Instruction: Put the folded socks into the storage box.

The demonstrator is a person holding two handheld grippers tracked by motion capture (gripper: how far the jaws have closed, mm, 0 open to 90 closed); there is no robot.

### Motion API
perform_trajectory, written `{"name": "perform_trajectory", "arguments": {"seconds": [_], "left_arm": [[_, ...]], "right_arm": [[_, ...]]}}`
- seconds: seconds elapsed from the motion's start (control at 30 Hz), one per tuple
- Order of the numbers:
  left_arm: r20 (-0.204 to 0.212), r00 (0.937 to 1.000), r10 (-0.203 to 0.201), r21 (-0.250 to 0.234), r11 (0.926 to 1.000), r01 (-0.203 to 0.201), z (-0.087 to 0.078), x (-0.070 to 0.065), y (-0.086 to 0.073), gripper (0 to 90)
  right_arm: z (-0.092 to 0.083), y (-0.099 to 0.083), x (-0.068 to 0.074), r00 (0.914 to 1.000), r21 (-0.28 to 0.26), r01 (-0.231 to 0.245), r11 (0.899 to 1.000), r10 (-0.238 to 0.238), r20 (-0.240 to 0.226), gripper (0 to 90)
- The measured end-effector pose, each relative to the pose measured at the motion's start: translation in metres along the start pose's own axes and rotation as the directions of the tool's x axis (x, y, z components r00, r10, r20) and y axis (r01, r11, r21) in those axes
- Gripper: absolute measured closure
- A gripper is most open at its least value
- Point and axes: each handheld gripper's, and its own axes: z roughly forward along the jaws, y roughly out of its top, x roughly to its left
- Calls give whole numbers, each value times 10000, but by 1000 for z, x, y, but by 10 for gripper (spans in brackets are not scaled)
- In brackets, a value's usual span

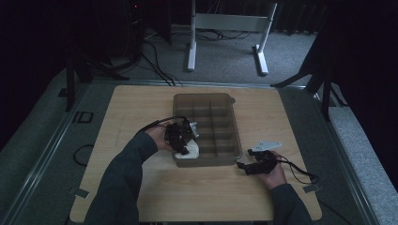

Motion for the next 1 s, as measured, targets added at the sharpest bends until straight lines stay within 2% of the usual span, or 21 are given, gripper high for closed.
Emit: {"name": "perform_trajectory", "arguments": {"seconds": [0.27, 0.3, 0.37, 0.7, 1.0], "left_arm": [[3, 10000, 4, 67, 10000, -4, 1, 0, 0, 728], [-80, 9999, 67, 275, 9996, -65, 3, 0, 1, 728], [-122, 9999, 120, 393, 9992, -115, 5, 0, 2, 728], [-68, 10000, 63, 410, 9991, -60, 6, 2, 0, 727], [17, 9999, 135, 637, 9979, -135, 10, 1, 2, 731]], "right_arm": [[0, 0, 0, 10000, 2, 5, 10000, -5, 1, 199], [0, 0, 0, 10000, -4, 17, 10000, -17, 2, 199], [0, 0, 0, 10000, -5, 19, 10000, -19, -6, 199], [0, 0, 0, 10000, -23, 17, 10000, -18, -33, 199], [0, 0, 0, 10000, -39, 20, 10000, -20, -52, 199]]}}
